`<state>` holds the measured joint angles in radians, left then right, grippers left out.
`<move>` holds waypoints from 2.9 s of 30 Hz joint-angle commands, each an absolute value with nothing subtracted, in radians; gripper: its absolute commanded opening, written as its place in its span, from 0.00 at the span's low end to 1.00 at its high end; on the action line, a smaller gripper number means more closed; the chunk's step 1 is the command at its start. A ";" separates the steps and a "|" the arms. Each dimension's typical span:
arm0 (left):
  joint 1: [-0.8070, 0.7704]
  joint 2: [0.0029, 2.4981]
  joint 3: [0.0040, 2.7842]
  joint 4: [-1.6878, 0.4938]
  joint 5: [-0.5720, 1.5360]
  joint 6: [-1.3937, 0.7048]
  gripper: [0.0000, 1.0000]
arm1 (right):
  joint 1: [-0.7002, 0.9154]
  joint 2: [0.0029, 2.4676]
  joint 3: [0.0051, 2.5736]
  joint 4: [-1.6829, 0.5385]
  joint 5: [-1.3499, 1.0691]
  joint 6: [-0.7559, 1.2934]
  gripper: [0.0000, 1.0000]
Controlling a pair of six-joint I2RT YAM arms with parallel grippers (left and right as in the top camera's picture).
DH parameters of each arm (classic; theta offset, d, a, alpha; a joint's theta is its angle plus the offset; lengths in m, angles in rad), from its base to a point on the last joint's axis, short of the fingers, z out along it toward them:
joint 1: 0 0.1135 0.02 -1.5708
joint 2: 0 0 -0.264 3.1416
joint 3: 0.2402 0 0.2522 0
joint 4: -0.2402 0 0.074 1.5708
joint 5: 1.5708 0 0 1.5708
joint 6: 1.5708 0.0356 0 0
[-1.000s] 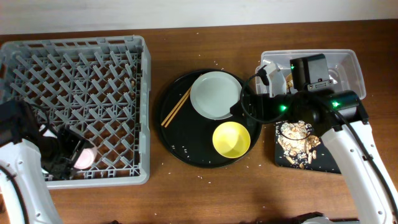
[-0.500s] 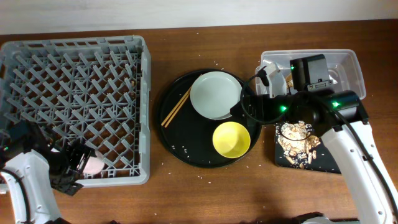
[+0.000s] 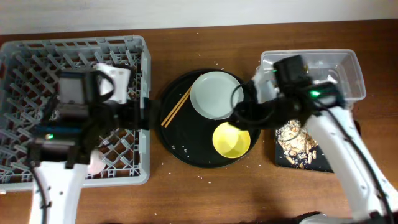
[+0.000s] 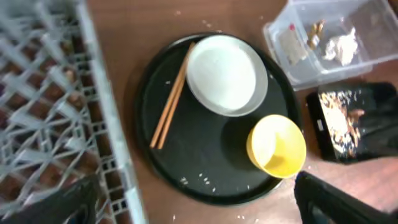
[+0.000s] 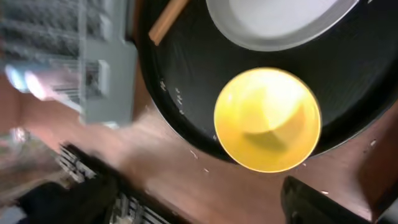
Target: Sort waste into correct bins and load items into the dishwasher rack
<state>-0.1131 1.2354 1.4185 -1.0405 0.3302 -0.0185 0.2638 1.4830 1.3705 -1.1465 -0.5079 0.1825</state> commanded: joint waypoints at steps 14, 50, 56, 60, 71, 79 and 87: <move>-0.181 1.281 1.421 -1.007 0.287 0.016 0.99 | 0.628 1.909 1.227 -0.829 -0.136 0.724 0.37; -0.181 1.281 1.421 -1.007 0.287 0.016 0.99 | 0.464 0.971 1.377 -1.025 0.101 0.187 0.98; -0.181 1.281 1.421 -1.007 0.287 0.016 0.99 | 0.345 0.545 1.078 -0.951 0.364 0.101 0.99; -0.181 1.281 1.421 -1.007 0.287 0.016 0.99 | 0.259 0.268 0.562 -0.598 0.341 0.105 0.98; -0.180 1.281 1.421 -1.007 0.287 0.016 0.99 | 0.261 0.004 0.006 -0.050 0.342 0.109 0.98; -0.181 1.281 1.421 -1.006 0.371 0.007 0.99 | 0.261 0.004 0.006 -0.050 0.342 0.109 0.98; -0.619 1.659 1.421 -0.876 0.203 -0.146 0.90 | 0.261 0.004 0.006 -0.050 0.342 0.109 0.98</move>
<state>-0.5819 1.5604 1.4231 -0.8814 0.3611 -0.0494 0.2642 0.0139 0.0128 -0.0456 0.3397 0.1047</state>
